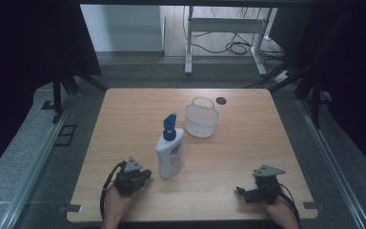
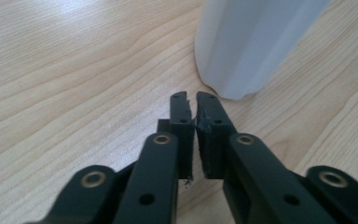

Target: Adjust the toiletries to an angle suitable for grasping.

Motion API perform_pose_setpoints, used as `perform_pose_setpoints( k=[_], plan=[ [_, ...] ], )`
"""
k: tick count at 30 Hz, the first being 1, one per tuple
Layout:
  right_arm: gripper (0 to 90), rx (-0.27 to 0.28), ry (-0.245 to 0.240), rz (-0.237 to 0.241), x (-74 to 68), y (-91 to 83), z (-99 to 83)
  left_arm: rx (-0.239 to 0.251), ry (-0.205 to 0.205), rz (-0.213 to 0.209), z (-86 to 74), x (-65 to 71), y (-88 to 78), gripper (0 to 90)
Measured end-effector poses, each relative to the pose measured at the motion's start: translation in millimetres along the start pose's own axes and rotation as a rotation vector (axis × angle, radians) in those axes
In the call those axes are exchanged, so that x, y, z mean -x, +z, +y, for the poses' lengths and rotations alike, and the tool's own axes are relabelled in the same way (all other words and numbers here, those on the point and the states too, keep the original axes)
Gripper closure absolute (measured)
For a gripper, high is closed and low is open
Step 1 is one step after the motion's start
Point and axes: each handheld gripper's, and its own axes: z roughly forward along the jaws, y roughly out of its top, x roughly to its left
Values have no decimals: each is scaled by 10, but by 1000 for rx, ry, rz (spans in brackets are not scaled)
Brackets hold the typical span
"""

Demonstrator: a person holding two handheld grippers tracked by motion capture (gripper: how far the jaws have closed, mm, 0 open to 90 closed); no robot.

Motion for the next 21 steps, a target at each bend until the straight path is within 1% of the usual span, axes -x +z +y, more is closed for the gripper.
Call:
perform_pose_setpoints(
  k=[3,9,16,21],
  plan=[
    [0,0,0,0,0,0,0,4,-4,-1,21,-21,17,890],
    [0,0,0,0,0,0,0,17,-20,-4,67,-78,48,892],
    [0,0,0,0,1,0,0,22,-22,-2,124,-124,97,892],
    [0,0,0,0,0,0,0,23,-22,2,176,-165,163,892]
  ],
)
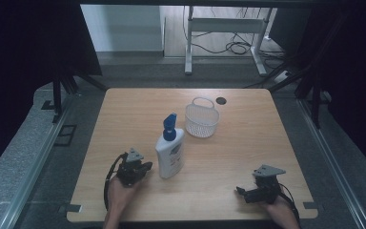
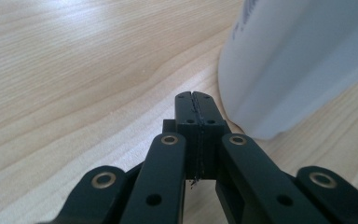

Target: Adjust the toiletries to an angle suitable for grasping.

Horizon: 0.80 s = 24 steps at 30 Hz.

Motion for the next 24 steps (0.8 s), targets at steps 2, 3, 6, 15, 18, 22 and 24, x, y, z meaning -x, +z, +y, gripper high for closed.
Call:
perform_pose_setpoints(
  k=[2,3,6,15,18,22,24],
  plan=[
    [0,0,0,0,0,0,0,0,3,3,14,-13,18,892],
    [0,0,0,0,0,0,0,1,3,4,21,-18,26,892],
    [0,0,0,0,0,0,0,2,-1,2,45,-38,54,892],
    [0,0,0,0,0,0,0,7,-5,-16,117,-74,179,892],
    [0,0,0,0,0,0,0,0,1,-32,124,-74,230,892],
    [0,0,0,0,0,0,0,5,0,-56,134,-47,280,892],
    [0,0,0,0,0,0,0,5,1,-69,139,-31,288,892]
  ],
)
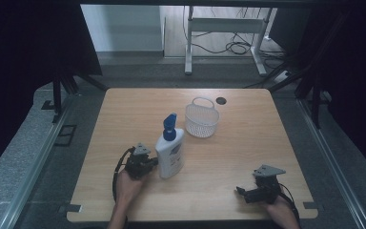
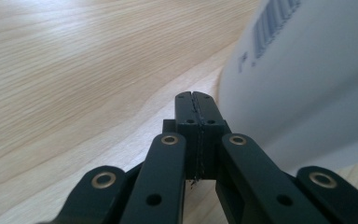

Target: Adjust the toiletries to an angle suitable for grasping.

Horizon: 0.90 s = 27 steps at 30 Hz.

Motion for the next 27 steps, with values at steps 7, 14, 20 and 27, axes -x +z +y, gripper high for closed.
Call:
perform_pose_setpoints(
  k=[7,14,20,27],
  plan=[
    [0,0,0,0,0,0,0,-7,10,-18,-2,54,19,892],
    [0,0,0,0,0,0,0,-6,5,-25,-34,74,11,892],
    [0,0,0,0,0,0,0,-8,7,-33,-47,120,11,892],
    [0,0,0,0,0,0,0,-4,7,-41,-55,209,19,892]
  ],
)
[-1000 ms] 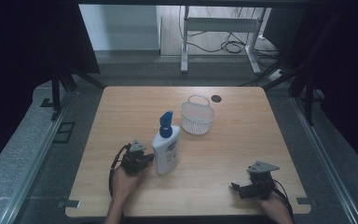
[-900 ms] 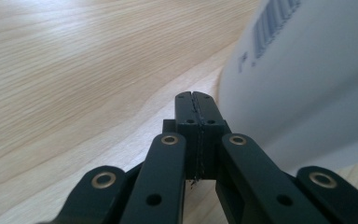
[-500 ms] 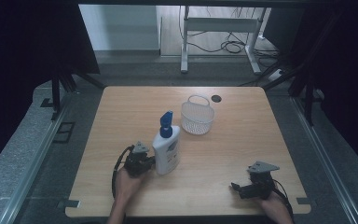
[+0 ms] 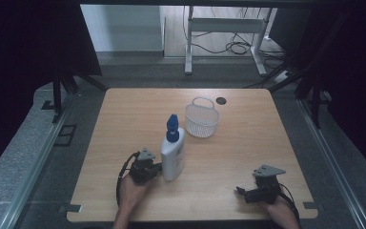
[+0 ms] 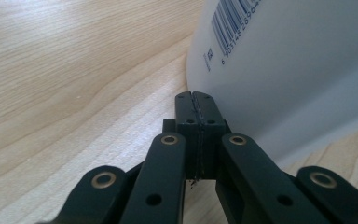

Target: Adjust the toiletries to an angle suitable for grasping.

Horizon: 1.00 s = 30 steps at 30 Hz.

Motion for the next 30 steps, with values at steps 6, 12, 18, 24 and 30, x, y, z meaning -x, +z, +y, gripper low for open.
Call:
perform_pose_setpoints(
  k=[6,12,18,24,30],
  plan=[
    [0,0,0,0,0,0,0,-7,9,-7,-6,53,-2,892],
    [0,0,0,0,0,0,0,-7,13,-19,-16,125,-3,892],
    [0,0,0,0,0,0,0,-10,25,-30,-28,178,-4,892],
    [0,0,0,0,0,0,0,-8,31,-35,-39,225,-10,892],
    [0,0,0,0,0,0,0,-13,41,-44,-35,281,-11,892]
  ],
)
